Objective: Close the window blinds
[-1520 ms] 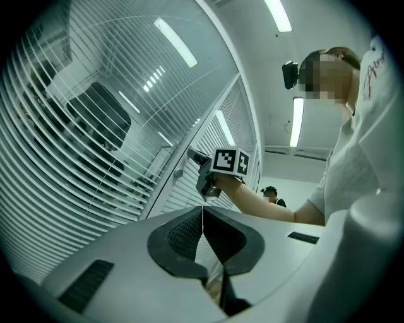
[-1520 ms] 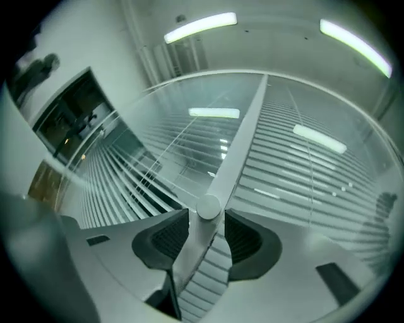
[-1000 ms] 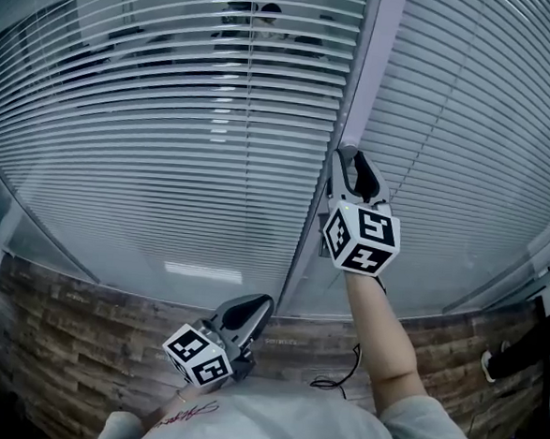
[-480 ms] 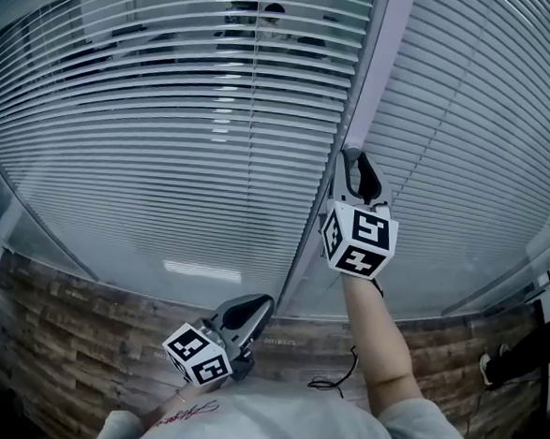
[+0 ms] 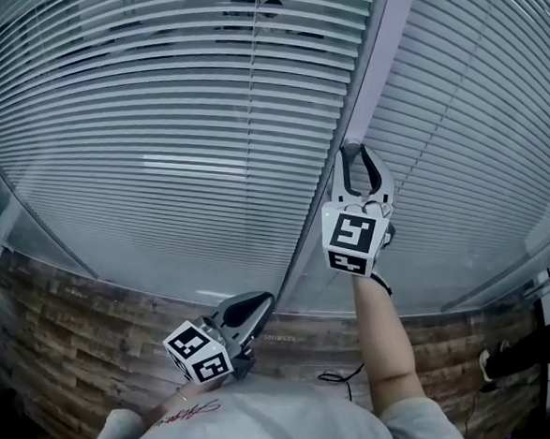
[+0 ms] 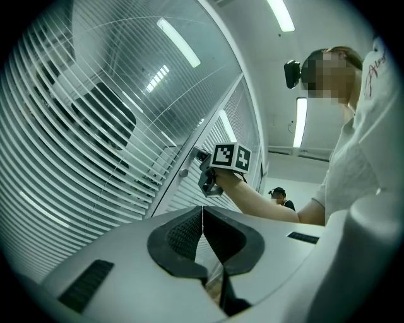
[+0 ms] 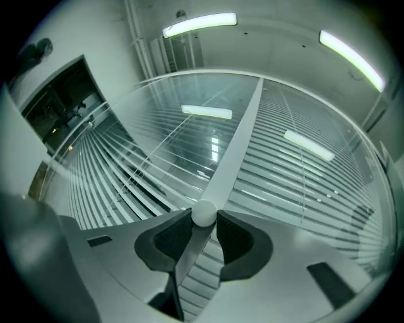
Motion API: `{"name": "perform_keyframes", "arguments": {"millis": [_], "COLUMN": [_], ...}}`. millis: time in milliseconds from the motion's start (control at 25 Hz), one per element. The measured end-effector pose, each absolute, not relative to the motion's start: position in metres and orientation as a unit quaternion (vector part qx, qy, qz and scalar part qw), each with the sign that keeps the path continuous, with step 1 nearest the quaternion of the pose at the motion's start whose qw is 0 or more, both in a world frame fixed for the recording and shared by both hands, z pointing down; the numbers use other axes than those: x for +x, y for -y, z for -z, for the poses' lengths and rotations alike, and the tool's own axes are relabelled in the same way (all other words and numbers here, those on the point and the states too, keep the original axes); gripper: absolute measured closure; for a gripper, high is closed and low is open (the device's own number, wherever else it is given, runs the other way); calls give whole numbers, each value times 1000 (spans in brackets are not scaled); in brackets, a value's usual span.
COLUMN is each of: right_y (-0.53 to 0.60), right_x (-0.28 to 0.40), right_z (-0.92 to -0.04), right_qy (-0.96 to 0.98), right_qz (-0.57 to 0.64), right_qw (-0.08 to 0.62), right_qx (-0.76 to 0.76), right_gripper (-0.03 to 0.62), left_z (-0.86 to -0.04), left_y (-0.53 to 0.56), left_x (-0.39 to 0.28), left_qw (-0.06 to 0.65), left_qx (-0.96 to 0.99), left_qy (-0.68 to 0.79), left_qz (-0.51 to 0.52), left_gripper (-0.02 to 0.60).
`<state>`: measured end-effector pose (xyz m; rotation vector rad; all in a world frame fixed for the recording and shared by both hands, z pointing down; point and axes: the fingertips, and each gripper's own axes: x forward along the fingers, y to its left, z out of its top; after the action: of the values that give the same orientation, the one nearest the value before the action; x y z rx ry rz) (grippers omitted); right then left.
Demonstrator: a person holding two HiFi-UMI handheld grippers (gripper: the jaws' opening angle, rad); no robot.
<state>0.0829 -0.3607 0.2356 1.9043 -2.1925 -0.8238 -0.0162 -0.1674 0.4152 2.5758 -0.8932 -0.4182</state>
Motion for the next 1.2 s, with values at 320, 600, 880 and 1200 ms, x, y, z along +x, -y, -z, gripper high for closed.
{"name": "perform_keyframes", "arguments": {"millis": [320, 600, 880, 1200], "right_y": [360, 362, 358, 357], "right_x": [79, 78, 72, 69], "right_z": [-233, -236, -234, -235], "right_qy": [695, 676, 650, 620], "right_qz": [369, 445, 506, 561], "right_qw": [146, 206, 264, 319], "right_qx": [599, 550, 502, 446], "right_gripper": [462, 462, 461, 462], "left_z": [-413, -412, -409, -408], "left_y": [170, 173, 171, 169], "left_x": [-14, -11, -11, -9], "left_qw": [193, 189, 189, 194], "left_qx": [918, 921, 921, 922], "left_qy": [311, 306, 304, 296], "left_qz": [150, 151, 154, 157], "left_gripper": [563, 563, 563, 563]}}
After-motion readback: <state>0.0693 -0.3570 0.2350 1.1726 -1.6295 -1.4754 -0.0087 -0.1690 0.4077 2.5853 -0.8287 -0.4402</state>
